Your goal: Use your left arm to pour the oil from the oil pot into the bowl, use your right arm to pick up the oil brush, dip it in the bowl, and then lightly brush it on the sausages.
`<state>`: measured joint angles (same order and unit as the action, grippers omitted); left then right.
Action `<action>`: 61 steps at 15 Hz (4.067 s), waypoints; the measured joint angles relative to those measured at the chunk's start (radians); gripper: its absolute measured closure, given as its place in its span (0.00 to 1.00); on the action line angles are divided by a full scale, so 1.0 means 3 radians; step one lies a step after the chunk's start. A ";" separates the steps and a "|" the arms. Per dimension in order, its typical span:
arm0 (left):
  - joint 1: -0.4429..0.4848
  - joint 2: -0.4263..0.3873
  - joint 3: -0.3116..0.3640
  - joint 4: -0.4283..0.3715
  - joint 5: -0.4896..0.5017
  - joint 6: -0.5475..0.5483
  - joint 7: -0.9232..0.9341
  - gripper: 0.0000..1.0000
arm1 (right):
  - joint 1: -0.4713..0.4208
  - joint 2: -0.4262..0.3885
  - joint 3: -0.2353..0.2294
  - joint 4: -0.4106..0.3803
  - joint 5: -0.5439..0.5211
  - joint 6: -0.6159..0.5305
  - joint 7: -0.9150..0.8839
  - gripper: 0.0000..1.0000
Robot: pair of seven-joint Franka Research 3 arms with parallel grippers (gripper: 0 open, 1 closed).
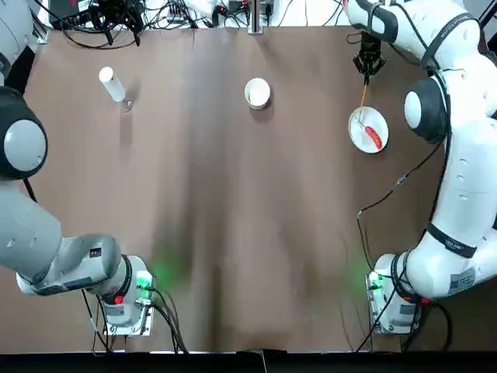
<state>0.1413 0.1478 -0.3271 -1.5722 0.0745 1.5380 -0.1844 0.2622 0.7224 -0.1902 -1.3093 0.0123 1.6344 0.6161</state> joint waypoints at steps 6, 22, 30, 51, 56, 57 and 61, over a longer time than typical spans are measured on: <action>0.0000 0.0000 0.0000 0.0000 0.0000 0.0000 0.0000 0.00 | 0.0111 -0.0130 0.0019 0.0170 0.0811 -0.0007 0.0000 0.96; 0.0009 0.0000 0.0004 0.0000 0.0000 0.0000 0.0000 0.00 | 0.0875 0.0104 0.0031 -0.0137 0.2497 0.2027 0.0079 0.96; 0.0115 0.0000 0.0005 0.0008 0.0000 0.0000 0.0153 0.00 | 0.1030 0.0215 0.0031 -0.0189 0.2593 0.2312 0.0079 0.96; 0.0075 -0.0098 -0.0052 0.0022 0.0000 -0.0214 0.0151 0.00 | 0.0943 -0.0034 -0.0419 -0.0124 0.2523 0.1026 -0.0043 0.00; 0.0100 -0.0176 -0.0055 0.0045 0.0000 -0.0272 0.0126 0.00 | 0.0925 -0.0347 -0.0877 -0.0099 0.2349 0.0369 -0.0660 0.00; 0.0119 -0.0209 -0.0057 0.0046 0.0000 -0.0286 0.0121 0.00 | 0.0925 -0.0384 -0.0961 -0.0099 0.2316 0.0257 -0.0788 0.00; -0.0009 -0.0324 0.0146 0.0048 -0.0155 -0.0304 0.0127 0.00 | 0.0923 -0.0548 -0.1275 -0.0099 0.2040 -0.0141 -0.1452 0.00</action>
<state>0.1384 0.0506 -0.2834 -1.5577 0.0280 1.4468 -0.1463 0.5390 0.5579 -0.5728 -1.3389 0.6242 1.5922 0.1805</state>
